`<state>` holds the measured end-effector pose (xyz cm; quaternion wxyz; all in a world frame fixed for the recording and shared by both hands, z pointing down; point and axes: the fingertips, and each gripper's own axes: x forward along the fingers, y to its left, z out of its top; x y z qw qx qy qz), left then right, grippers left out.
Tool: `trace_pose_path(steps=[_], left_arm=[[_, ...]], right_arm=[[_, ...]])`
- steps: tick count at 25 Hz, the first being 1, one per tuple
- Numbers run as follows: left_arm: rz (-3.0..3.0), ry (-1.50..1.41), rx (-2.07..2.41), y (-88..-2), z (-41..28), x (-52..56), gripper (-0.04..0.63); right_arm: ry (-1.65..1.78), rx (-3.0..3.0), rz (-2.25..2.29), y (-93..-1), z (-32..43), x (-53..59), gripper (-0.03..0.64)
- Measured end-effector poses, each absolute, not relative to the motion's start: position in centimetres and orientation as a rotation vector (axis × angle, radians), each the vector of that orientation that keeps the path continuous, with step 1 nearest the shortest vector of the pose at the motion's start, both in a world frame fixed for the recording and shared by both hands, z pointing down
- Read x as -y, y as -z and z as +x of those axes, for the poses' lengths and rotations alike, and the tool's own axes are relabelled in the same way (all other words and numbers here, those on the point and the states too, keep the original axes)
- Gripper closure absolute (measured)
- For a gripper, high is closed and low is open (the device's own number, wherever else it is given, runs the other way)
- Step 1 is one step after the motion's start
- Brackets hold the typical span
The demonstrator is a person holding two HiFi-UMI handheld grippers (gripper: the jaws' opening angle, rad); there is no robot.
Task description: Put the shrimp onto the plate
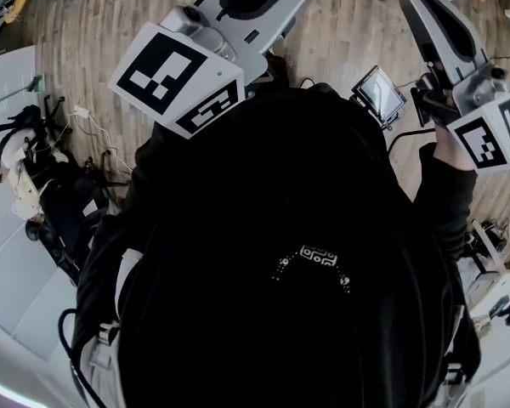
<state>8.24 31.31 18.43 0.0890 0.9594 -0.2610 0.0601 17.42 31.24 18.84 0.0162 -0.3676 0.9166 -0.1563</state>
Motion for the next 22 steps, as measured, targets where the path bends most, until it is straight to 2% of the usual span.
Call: trace_pose_path(steps=[12,22], left_arm=[[2.888,-0.132,0.638,-18.5,8.8,-27.0,0.595],[2.852,-0.093,0.684,-19.0,5.7,-19.7,0.595]], right_arm=[[0.469,-2.798,-1.338,-18.1,17.9,-28.7,0.558],[0.488,-2.823,-1.336,-18.4,15.2,-22.0,0.558]])
